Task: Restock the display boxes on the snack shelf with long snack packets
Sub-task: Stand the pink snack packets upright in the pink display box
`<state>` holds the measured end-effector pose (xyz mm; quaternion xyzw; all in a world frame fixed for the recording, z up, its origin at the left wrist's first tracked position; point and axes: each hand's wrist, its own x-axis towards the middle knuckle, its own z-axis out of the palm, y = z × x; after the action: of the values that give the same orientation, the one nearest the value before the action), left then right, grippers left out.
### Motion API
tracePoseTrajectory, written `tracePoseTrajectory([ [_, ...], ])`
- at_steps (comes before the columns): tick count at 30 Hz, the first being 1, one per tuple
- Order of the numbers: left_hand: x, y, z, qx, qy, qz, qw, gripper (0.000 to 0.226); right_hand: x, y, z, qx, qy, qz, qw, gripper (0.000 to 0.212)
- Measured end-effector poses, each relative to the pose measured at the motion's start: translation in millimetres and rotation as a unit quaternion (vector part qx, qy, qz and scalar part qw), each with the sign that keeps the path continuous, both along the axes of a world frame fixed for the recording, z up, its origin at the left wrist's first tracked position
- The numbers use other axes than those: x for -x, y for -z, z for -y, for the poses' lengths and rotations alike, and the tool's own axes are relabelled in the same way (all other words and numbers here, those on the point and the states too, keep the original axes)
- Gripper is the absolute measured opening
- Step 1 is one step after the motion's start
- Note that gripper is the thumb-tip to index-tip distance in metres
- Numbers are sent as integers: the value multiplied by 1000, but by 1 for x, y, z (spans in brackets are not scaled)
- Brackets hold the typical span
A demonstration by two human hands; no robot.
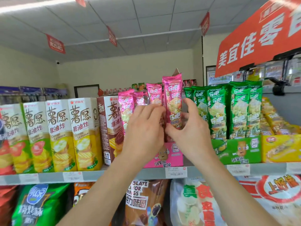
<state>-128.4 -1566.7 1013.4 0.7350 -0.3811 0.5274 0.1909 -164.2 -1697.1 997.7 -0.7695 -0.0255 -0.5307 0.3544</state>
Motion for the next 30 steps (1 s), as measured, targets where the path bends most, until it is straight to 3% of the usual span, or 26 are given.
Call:
tracePoseTrajectory([
  [5,-21,-61,7,-127,-162,-16,978,72,-5,6,7,-51,-84,-8,995,54],
  [8,-31,-71,12,-190,-196,-25,962,73,-4,6,6,-49,-103,10,993,46],
  [13,-31,-57,6,-204,-159,21,966,75,10,-27,5,-75,-106,110,985,36],
  [16,-23,-60,0,-181,-131,38,974,60,24,-48,10,-76,-134,182,971,33],
  [21,-10,-61,-5,-146,-98,42,984,51,39,-26,11,-85,-211,96,969,40],
  [23,-2,-57,-7,-69,-30,34,997,41,45,-7,11,-70,-221,73,970,43],
  [25,14,-48,-8,61,95,-47,992,32,53,12,10,-53,-237,64,968,46],
  [26,24,-41,-7,103,175,-125,971,32,58,22,9,-45,-242,57,968,48],
  [28,44,-26,-2,146,315,-278,896,39,66,39,4,-31,-245,48,968,45],
  [30,52,-9,4,180,380,-342,840,39,73,55,-3,-6,-212,46,976,46],
])
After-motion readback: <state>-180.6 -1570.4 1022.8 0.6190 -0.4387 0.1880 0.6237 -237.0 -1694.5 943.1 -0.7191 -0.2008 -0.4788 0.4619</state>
